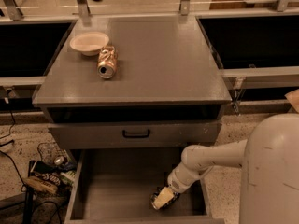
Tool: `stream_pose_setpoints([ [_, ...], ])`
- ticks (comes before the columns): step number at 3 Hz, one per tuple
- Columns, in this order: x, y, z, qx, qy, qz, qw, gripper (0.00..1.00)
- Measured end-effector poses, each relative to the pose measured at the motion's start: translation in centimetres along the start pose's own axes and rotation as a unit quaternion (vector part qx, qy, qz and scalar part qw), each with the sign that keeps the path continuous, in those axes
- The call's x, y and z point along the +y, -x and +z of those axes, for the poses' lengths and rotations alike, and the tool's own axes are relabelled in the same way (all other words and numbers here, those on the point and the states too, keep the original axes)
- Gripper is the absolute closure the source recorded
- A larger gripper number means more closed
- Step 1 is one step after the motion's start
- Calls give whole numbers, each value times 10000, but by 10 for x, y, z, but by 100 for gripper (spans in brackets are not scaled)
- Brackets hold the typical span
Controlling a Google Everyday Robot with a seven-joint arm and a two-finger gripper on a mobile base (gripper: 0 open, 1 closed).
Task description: Place pepsi can into middle drawer
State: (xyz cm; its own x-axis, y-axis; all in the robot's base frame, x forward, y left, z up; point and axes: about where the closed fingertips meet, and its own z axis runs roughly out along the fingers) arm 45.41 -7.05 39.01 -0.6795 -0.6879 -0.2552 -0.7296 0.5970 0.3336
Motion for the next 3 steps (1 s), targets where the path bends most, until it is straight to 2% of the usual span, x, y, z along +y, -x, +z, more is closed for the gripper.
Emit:
stream_pose_setpoints([
  [1, 3, -1, 12, -61, 380, -94, 9992, 100],
  [2, 3, -1, 13, -53, 402, -123, 9991, 91],
  [3, 3, -1, 13, -53, 402, -123, 9991, 69],
])
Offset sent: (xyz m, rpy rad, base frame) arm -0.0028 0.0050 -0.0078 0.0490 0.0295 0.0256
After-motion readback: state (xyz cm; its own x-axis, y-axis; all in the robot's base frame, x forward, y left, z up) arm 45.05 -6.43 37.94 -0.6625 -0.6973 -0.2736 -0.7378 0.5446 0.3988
